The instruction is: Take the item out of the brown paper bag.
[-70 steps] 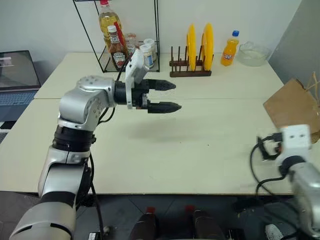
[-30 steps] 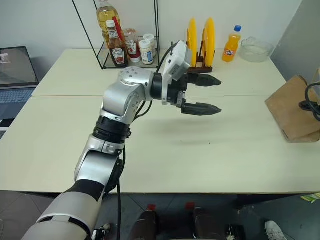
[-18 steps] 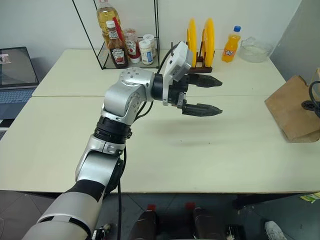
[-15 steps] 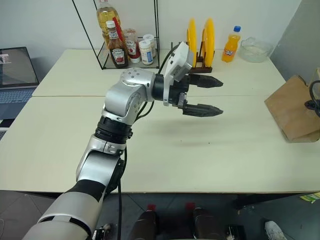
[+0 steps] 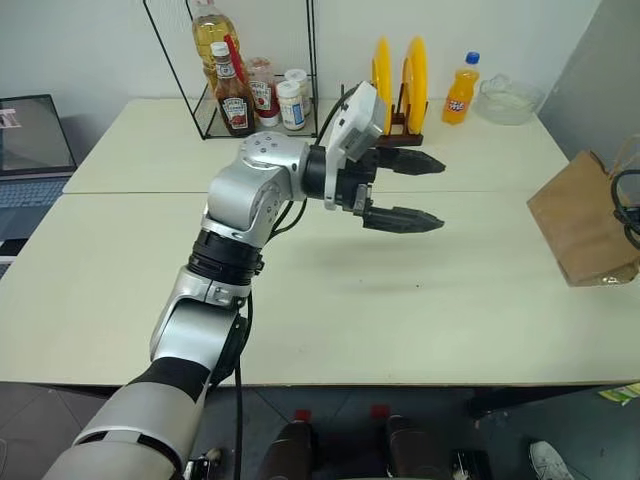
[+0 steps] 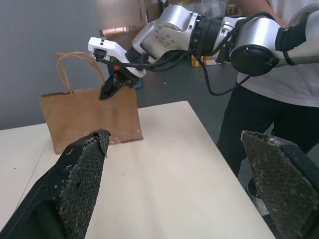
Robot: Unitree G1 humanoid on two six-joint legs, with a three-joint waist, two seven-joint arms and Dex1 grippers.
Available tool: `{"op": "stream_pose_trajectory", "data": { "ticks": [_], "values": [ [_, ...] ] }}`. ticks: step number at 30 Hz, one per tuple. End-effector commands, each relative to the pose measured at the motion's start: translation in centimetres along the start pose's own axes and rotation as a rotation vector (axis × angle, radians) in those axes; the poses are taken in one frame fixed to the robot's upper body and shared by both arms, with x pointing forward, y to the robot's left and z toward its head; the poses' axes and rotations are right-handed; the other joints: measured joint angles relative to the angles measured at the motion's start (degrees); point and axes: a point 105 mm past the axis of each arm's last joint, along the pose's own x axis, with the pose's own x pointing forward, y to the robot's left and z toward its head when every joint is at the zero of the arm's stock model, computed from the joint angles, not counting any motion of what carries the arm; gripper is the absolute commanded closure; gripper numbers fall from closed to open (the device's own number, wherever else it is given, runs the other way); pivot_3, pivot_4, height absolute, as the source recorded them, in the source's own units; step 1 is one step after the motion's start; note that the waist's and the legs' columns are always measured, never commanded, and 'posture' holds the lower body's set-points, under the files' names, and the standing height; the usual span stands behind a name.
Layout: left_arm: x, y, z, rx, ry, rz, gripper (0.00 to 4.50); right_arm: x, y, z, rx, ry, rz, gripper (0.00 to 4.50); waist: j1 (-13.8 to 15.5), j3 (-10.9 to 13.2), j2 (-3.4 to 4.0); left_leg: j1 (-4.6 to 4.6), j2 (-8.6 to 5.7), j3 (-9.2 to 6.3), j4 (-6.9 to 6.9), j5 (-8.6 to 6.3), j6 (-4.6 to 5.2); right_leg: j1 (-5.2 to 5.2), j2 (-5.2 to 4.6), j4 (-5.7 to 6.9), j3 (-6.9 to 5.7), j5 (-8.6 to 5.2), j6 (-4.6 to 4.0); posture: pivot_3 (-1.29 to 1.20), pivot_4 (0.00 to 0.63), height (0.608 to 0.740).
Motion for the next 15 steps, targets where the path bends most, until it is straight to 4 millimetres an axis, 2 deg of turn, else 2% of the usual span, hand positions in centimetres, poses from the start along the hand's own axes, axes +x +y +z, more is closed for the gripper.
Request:
{"op": "stream_pose_trajectory", "data": {
  "ticks": [1, 7, 11, 15],
  "values": [
    [-1.0, 0.4, 0.7, 0.038, 0.009, 0.037, 0.0, -0.9, 3.5, 3.8, -0.177, -0.167, 0.135, 4.47, -0.6, 0.0, 0.01, 0.01, 0.01, 0.01, 0.02, 0.0, 0.0, 0.0, 0.0, 0.02, 0.0, 0.02, 0.03, 0.0, 0.15, 0.74],
    [-3.9, 0.4, -1.2, -0.02, 0.067, 0.115, 0.0, -1.4, 8.6, 8.0, -0.327, -0.316, 0.27, 4.47, -1.7, 0.1, 0.27, 0.02, 0.02, -0.02, 0.35, -0.01, 0.03, 0.0, 0.04, 0.3, 0.05, 0.07, 0.11, 0.0, 0.15, 0.74],
    [-6.1, 0.2, -2.6, -0.062, 0.101, 0.192, 0.0, -0.9, 13.8, 9.8, -0.411, -0.377, 0.448, 4.47, -1.9, 0.1, 0.26, 0.0, 0.0, -0.12, 0.56, -0.03, 0.05, 0.0, 0.04, 0.47, 0.02, 0.07, 0.11, 0.0, 0.15, 0.74],
    [-8.4, -0.6, -3.6, -0.109, 0.131, 0.277, 0.0, 0.1, 18.7, 10.8, -0.523, -0.417, 0.588, 4.47, -1.9, 0.1, 0.23, -0.01, 0.02, -0.24, 0.55, -0.02, 0.02, -0.03, 0.04, 0.47, 0.03, 0.07, 0.1, 0.0, 0.15, 0.74]
  ]
}}
